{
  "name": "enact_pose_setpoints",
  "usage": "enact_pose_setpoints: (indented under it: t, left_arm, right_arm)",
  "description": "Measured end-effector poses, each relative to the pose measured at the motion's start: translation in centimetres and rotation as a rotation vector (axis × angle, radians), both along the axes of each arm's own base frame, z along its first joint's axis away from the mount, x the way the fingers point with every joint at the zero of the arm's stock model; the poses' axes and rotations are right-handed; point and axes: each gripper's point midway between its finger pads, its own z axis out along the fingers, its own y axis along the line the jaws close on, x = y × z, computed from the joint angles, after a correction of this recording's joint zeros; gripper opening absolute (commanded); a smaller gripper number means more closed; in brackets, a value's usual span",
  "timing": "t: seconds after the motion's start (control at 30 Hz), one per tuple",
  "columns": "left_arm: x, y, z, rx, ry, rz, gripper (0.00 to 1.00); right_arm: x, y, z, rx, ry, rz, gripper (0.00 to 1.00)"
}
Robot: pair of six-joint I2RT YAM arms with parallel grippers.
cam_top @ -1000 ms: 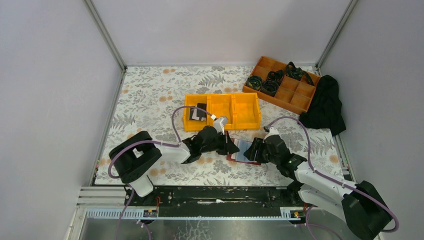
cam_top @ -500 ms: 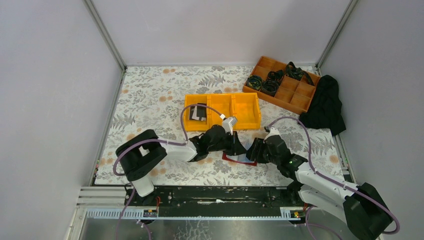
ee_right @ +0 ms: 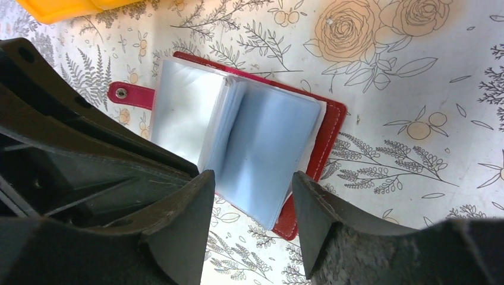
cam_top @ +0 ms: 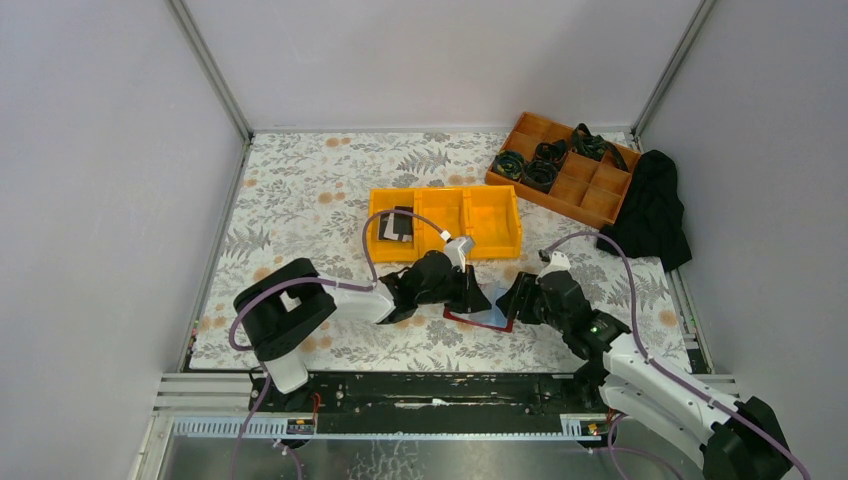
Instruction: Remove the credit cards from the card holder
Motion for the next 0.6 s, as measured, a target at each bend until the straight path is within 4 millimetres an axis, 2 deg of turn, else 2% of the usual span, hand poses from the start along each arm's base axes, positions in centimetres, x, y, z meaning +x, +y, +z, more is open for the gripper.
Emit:
enact_pose_setpoints:
  t: [0.13,0.37,0.47,0.6]
  left_arm:
    - [0.0,0.3,-0.1,0.008,-0.009,0.003,0.17]
    - [-0.3,2.4,0.7,0.035,-0.048,0.037,0.18]
    - [-0.1,2.6,1.2,0.037,-0.072,0.047,0.18]
    - [-0.1,2.6,0.7,0.048,-0.073,0.042,0.17]
  right_arm:
    - [0.1,0.1,0.3,0.004,-0.008,0.001,0.60]
    - [-0.2,0.0,-0.7,-0.019,0.031,0.004,0.60]
    - [-0.1,0.0,-0.4,-0.010,0.019,0.002,0.60]
    - [-0.1,-0.1,0.6,0.010,-0.012,-0.002,0.59]
